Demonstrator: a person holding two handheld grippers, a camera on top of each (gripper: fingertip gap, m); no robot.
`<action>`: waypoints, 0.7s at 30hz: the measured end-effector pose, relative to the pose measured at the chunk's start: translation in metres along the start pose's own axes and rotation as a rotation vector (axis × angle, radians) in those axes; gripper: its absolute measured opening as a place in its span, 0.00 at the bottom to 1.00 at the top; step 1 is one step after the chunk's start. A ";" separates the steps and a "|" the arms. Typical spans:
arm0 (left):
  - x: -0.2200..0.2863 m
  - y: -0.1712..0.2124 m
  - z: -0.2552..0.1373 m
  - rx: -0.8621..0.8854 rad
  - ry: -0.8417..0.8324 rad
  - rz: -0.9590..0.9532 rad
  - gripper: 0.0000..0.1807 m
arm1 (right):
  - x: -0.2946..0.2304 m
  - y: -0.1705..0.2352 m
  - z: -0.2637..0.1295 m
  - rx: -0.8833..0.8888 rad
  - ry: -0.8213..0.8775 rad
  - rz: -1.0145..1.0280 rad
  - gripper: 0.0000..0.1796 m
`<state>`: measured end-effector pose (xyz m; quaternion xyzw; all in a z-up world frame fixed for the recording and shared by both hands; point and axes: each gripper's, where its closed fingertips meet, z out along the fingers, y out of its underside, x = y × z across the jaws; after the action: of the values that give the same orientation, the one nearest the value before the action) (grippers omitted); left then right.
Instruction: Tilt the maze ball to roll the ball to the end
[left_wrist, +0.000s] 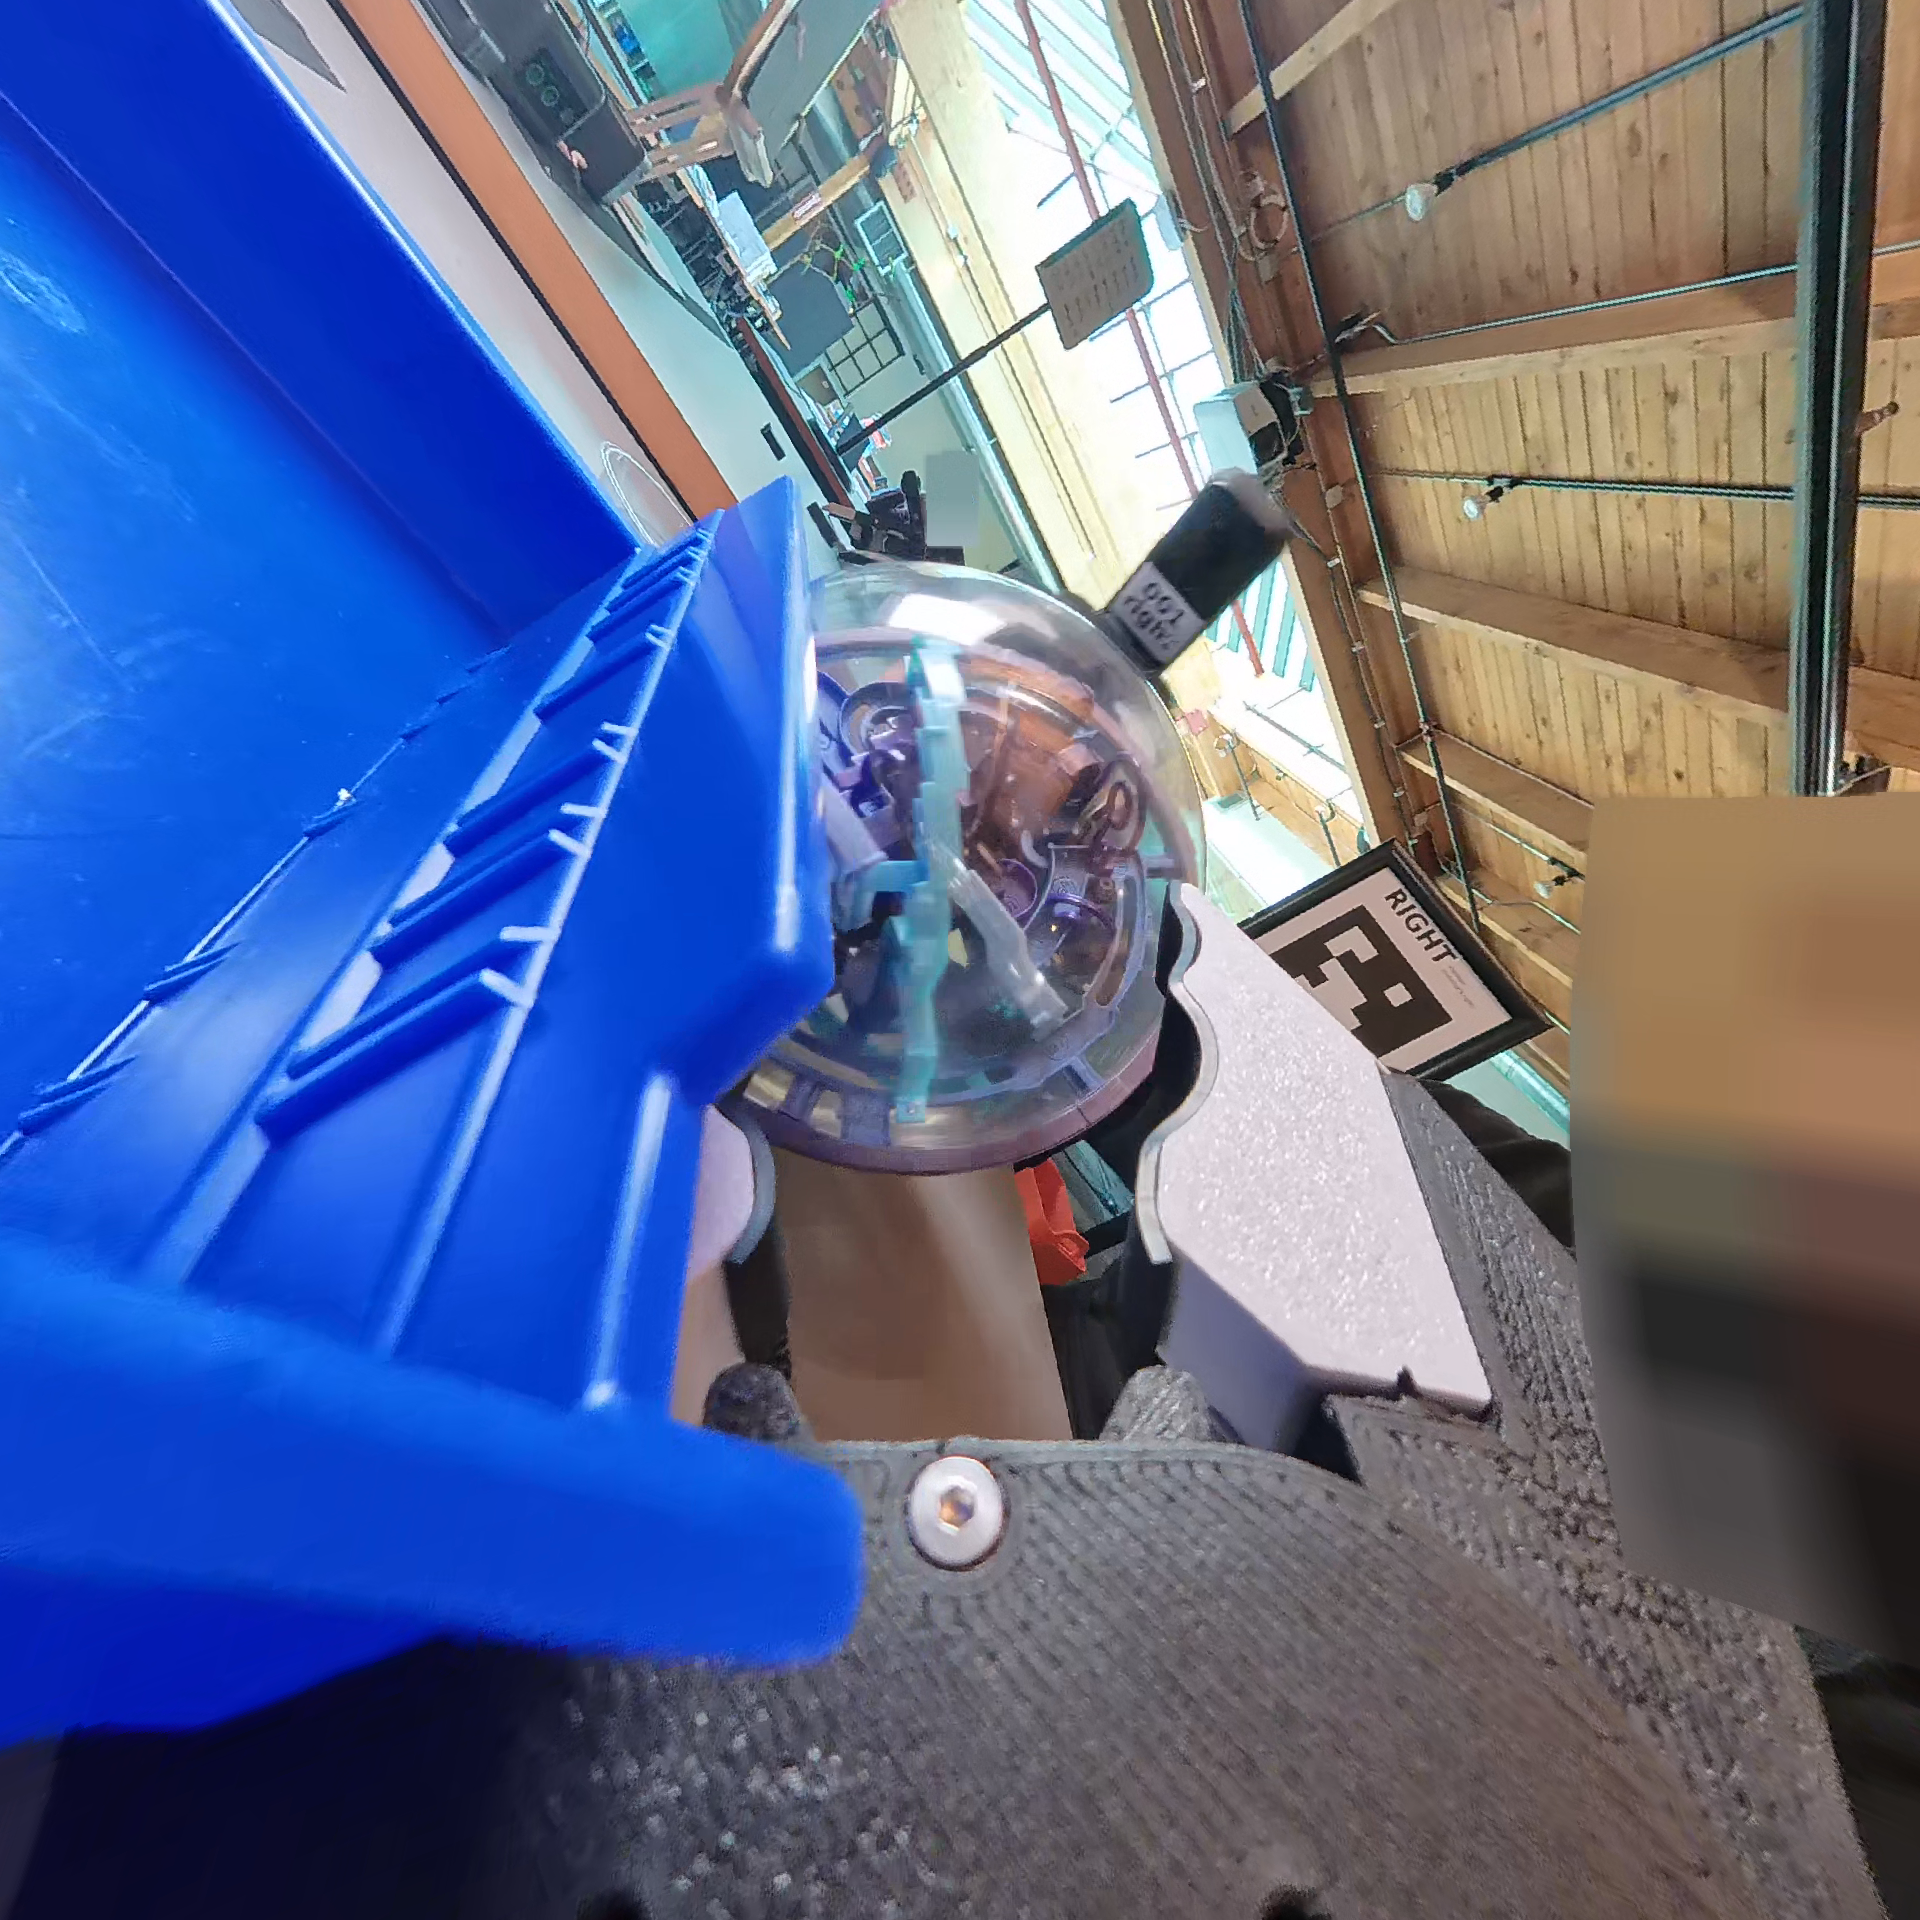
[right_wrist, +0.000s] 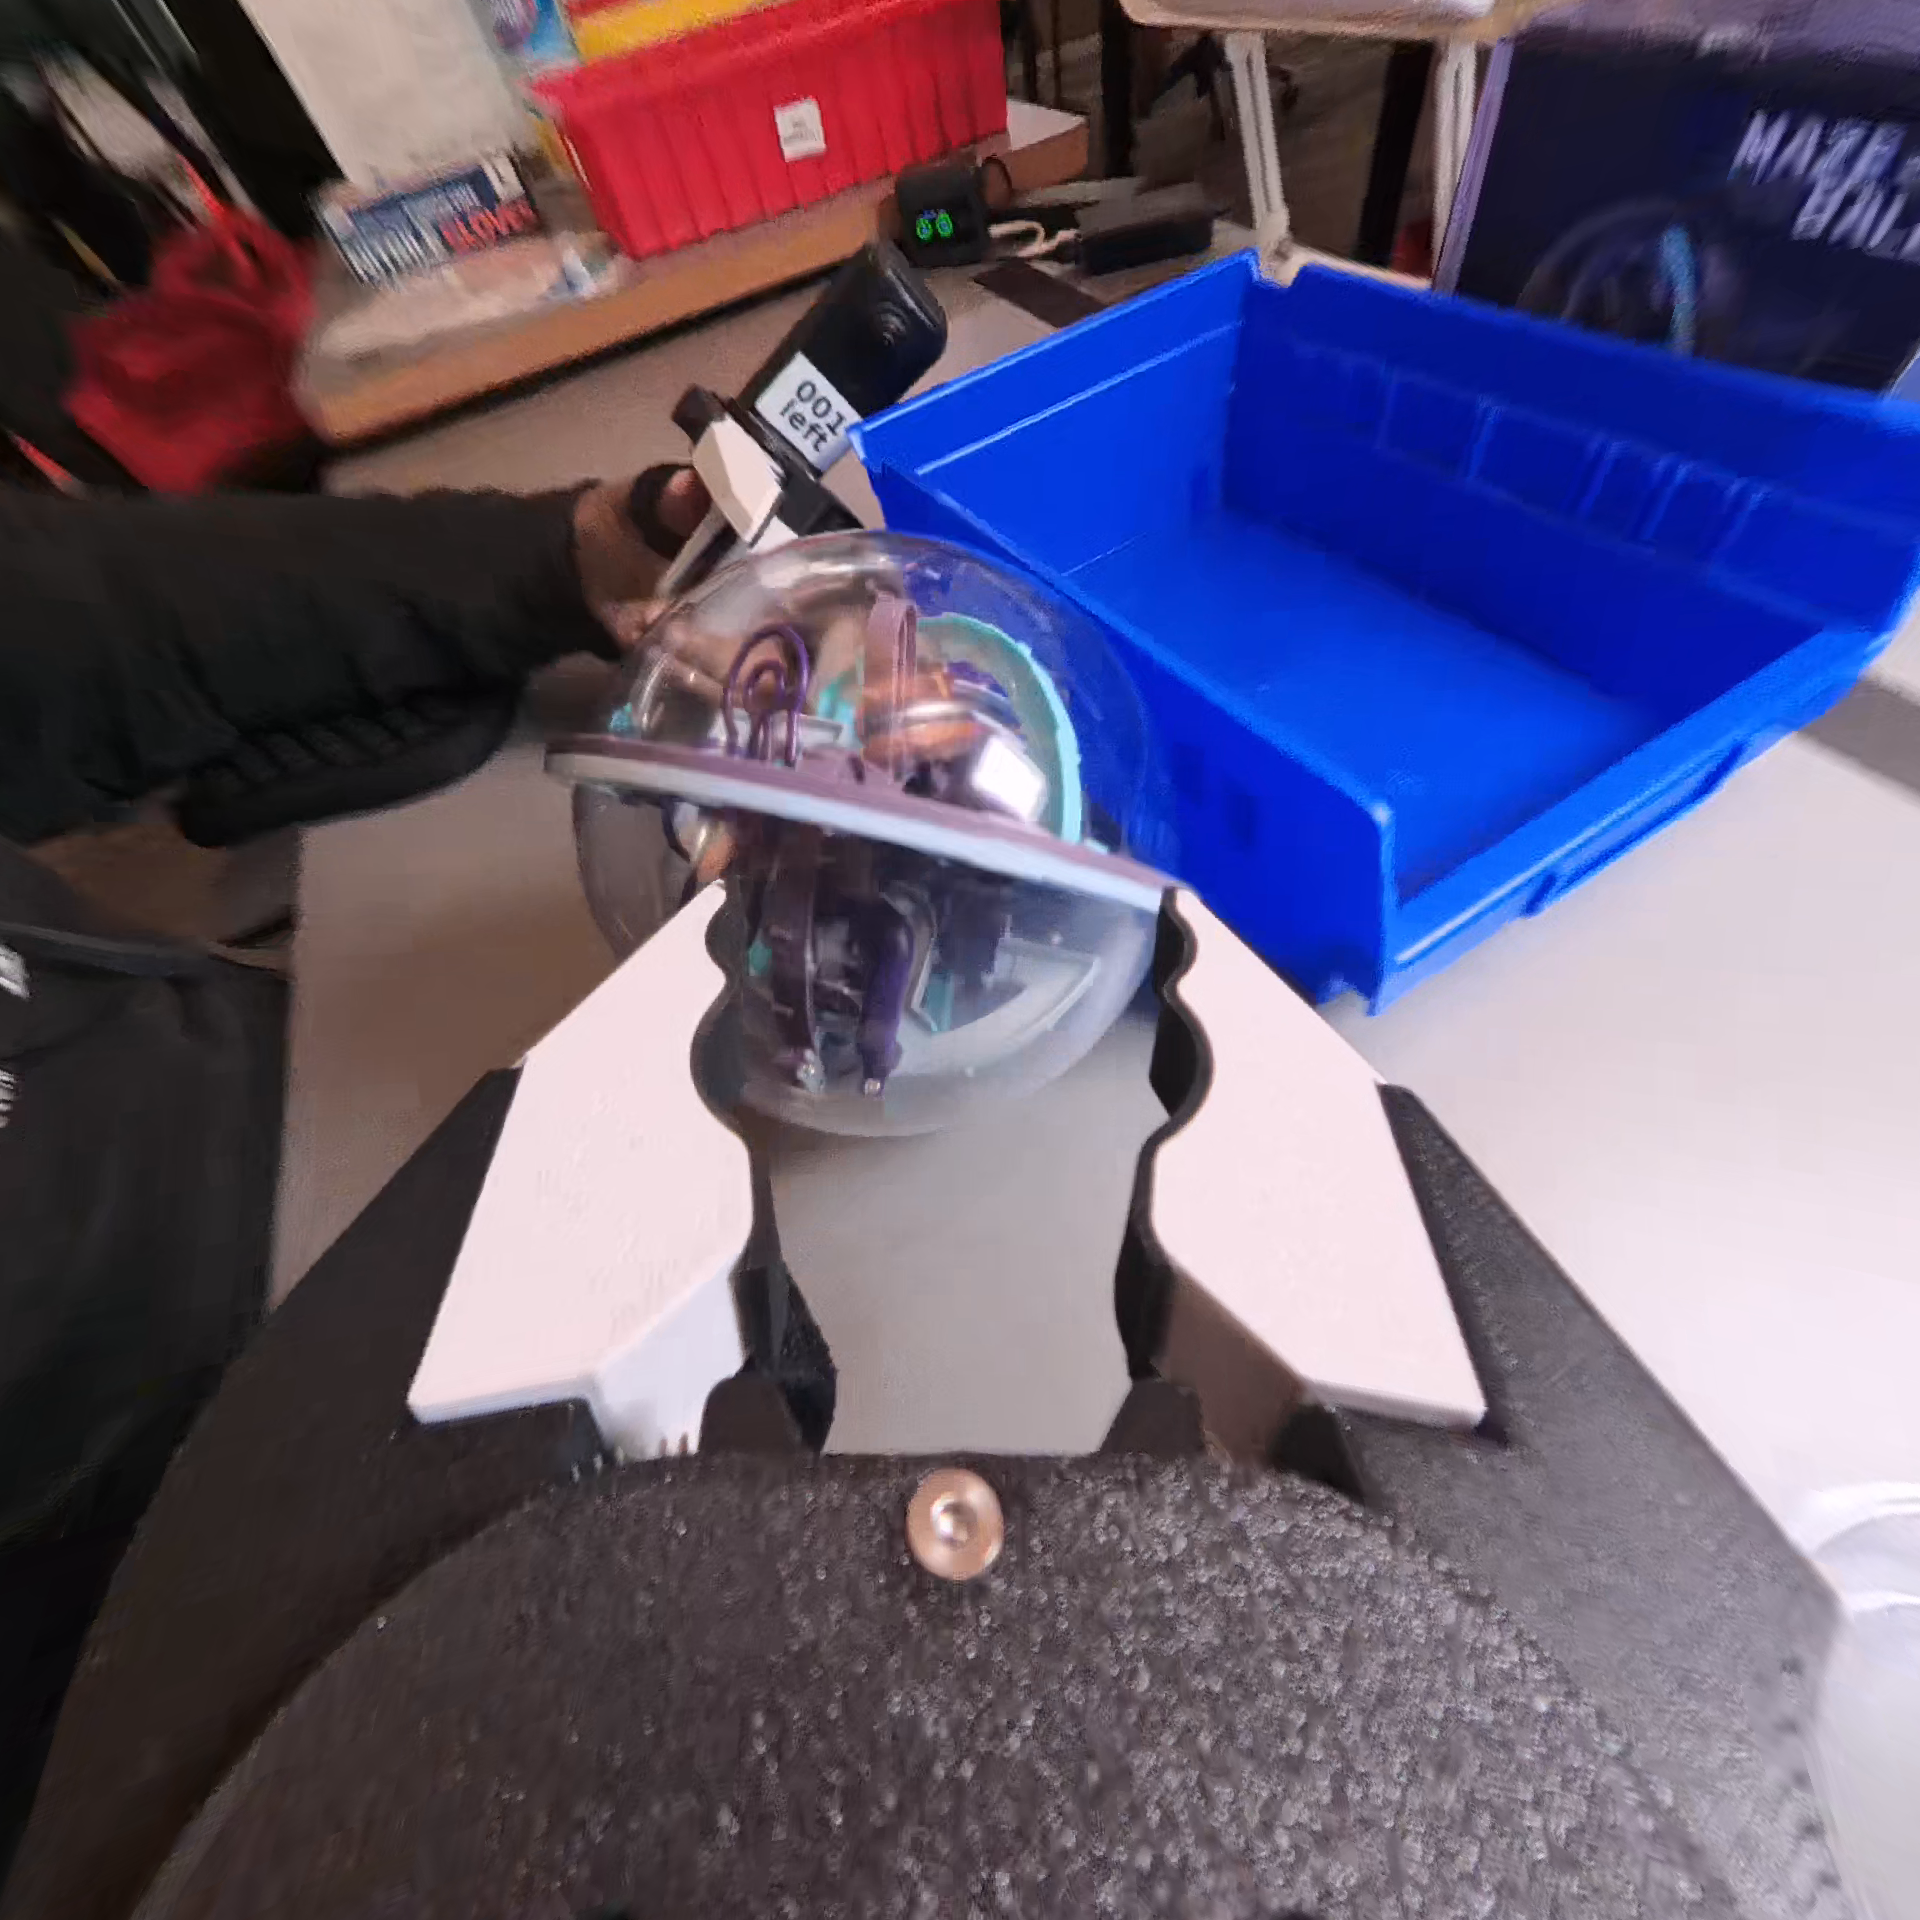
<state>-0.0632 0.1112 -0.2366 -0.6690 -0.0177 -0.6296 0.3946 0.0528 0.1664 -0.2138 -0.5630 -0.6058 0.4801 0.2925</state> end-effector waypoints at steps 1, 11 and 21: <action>0.000 0.001 0.001 -0.004 -0.001 0.002 0.43 | -0.002 -0.005 -0.002 -0.031 0.039 -0.081 0.42; -0.002 0.002 0.009 -0.014 -0.043 0.028 0.45 | -0.032 -0.018 0.006 -0.385 0.174 -0.856 0.23; 0.001 0.003 0.008 -0.018 -0.046 0.057 0.43 | -0.051 -0.011 0.014 -0.595 0.137 -1.191 0.06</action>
<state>-0.0548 0.1129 -0.2360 -0.6871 -0.0021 -0.6026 0.4060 0.0456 0.1148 -0.1992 -0.2182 -0.8999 0.0123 0.3775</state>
